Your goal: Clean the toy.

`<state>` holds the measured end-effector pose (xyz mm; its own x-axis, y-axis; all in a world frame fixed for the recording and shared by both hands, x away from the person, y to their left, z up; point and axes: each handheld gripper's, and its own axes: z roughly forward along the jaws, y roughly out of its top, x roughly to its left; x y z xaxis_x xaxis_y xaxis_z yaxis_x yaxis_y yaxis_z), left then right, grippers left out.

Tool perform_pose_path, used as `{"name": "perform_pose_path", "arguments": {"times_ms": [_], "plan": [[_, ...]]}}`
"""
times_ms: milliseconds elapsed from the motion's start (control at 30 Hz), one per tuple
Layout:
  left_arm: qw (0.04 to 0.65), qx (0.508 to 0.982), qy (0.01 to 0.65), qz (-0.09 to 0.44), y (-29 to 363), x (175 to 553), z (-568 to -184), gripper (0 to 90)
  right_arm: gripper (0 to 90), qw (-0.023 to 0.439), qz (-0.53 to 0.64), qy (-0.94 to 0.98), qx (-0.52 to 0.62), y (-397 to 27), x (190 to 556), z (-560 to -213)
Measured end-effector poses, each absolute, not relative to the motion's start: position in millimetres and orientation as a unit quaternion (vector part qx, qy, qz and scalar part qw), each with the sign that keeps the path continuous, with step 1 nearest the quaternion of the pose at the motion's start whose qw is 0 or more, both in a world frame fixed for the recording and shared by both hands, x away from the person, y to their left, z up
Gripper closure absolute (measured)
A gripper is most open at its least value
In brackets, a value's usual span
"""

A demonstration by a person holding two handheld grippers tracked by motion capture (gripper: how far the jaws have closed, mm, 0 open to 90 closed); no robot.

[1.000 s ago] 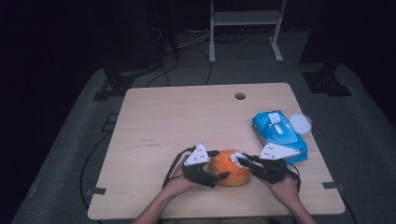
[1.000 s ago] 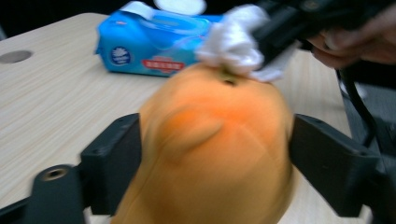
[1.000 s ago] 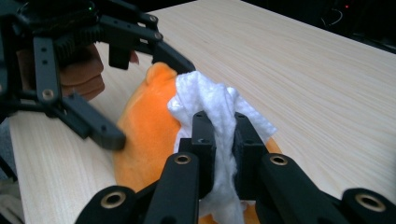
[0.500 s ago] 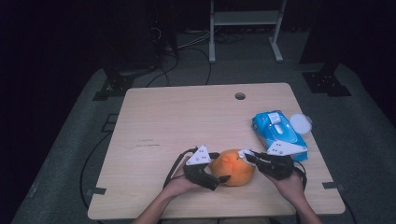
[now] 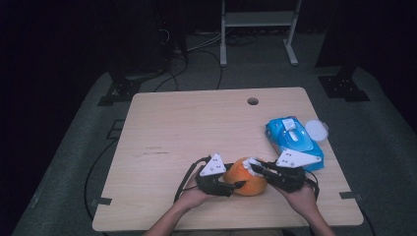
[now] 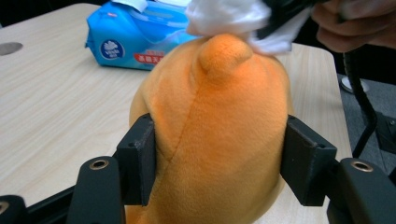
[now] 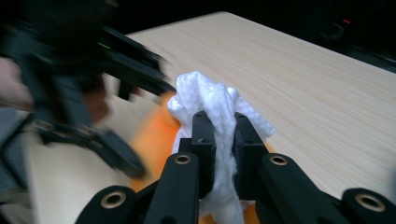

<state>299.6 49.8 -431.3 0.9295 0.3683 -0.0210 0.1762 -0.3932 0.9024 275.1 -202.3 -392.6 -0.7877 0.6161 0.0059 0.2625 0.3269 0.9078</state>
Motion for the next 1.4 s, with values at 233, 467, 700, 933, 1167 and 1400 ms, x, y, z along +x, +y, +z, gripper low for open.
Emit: {"name": "perform_pose_path", "arguments": {"times_ms": [233, 467, 700, 933, 1167, 1400], "plan": [[0.541, 0.818, 0.173, 0.085, 50, 299, -425, 36.7, 81.0, 0.181, 0.518, 0.793, 0.264, -196, 265, -384], [0.535, 0.823, 0.158, 0.104, 62, 294, -402, 36.5, 81.0, 0.165, 0.543, 0.776, 0.276, -199, 269, -383], [0.524, 0.828, 0.171, 0.106, 55, 297, -414, 32.5, 81.0, 0.163, 0.53, 0.786, 0.274, -192, 271, -390], [0.528, 0.827, 0.166, 0.1, 54, 295, -416, 28.8, 81.1, 0.183, 0.509, 0.793, 0.281, -197, 276, -396], [0.523, 0.83, 0.158, 0.112, 43, 290, -417, 29.0, 81.1, 0.18, 0.529, 0.787, 0.263, -190, 268, -385], [0.538, 0.823, 0.152, 0.099, 50, 295, -410, 18.4, 81.2, 0.179, 0.507, 0.798, 0.274, -197, 275, -400]]}}
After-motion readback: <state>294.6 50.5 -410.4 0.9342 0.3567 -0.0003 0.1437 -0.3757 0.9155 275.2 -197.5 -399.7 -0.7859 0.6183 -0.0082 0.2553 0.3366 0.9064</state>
